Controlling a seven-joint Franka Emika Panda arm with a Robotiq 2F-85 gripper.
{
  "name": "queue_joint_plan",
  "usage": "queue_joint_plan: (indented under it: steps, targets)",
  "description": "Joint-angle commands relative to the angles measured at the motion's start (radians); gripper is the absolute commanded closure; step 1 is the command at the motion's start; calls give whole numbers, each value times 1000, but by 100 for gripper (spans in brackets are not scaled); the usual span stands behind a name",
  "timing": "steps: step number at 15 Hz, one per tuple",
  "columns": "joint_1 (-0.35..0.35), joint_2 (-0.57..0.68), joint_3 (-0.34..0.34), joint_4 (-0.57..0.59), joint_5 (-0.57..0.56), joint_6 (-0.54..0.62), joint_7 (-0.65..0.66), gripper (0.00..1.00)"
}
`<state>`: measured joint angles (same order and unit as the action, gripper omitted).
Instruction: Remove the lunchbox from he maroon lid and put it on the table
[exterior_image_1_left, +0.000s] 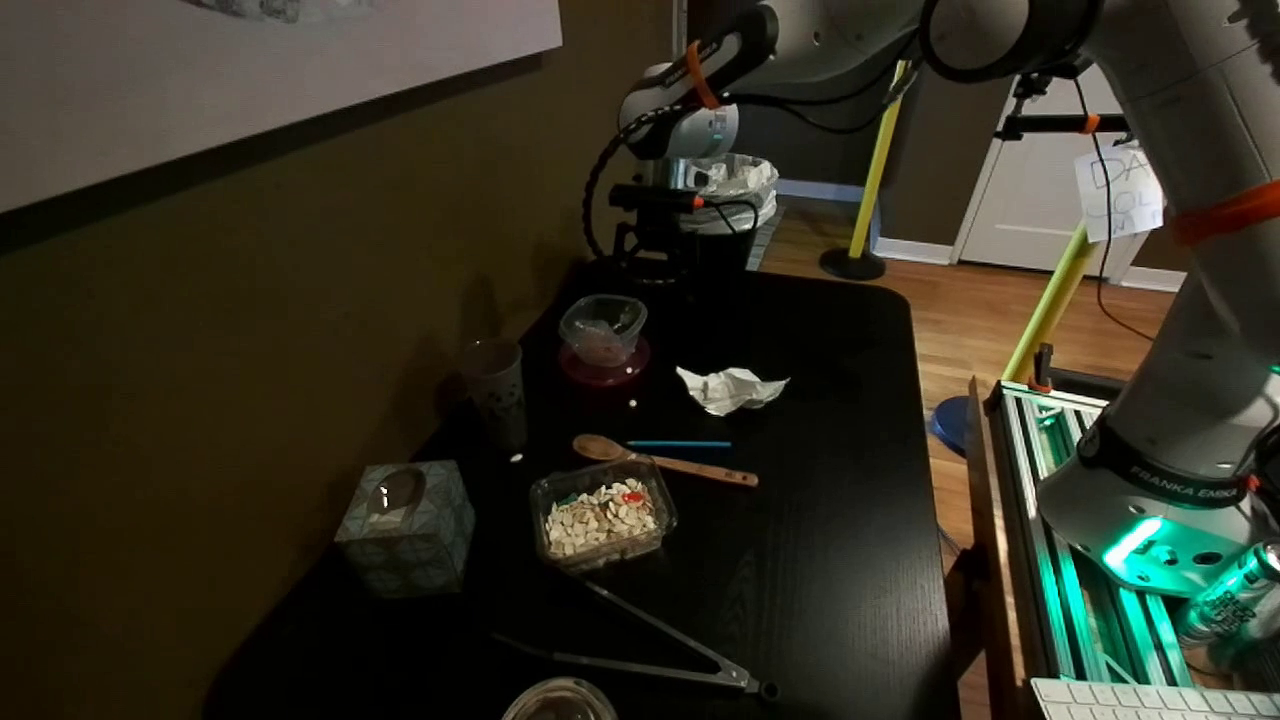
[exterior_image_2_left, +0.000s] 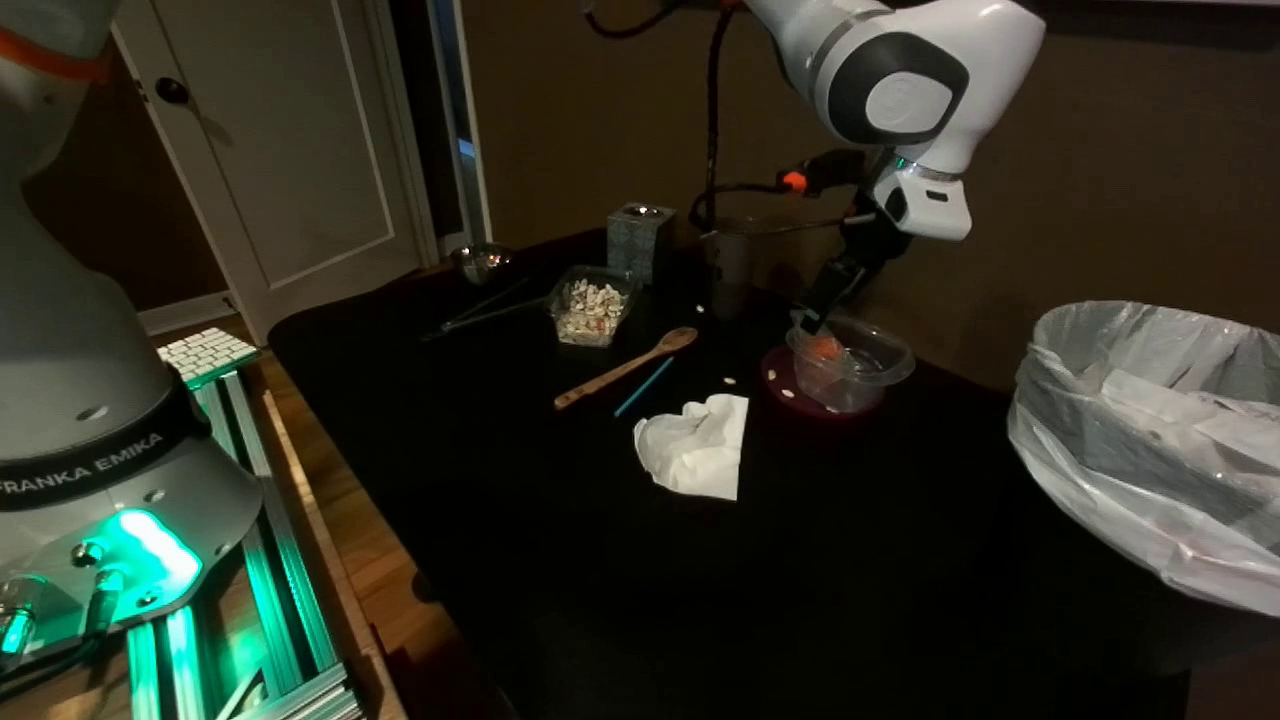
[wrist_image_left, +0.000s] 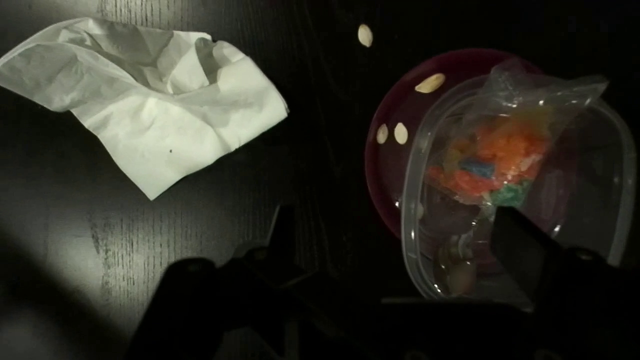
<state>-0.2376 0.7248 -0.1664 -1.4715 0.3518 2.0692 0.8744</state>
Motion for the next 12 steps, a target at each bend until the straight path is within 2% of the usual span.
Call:
queue_joint_plan:
  steps: [1, 4, 5, 6, 12]
  targets:
    - [2, 66, -2, 30, 13, 35, 27, 0]
    - [-4, 110, 7, 53, 21, 96, 11, 0]
    - [-19, 114, 25, 64, 32, 82, -19, 0]
    - [-1, 83, 2, 24, 4, 76, 2, 0]
    - [-6, 109, 15, 60, 12, 77, -14, 0]
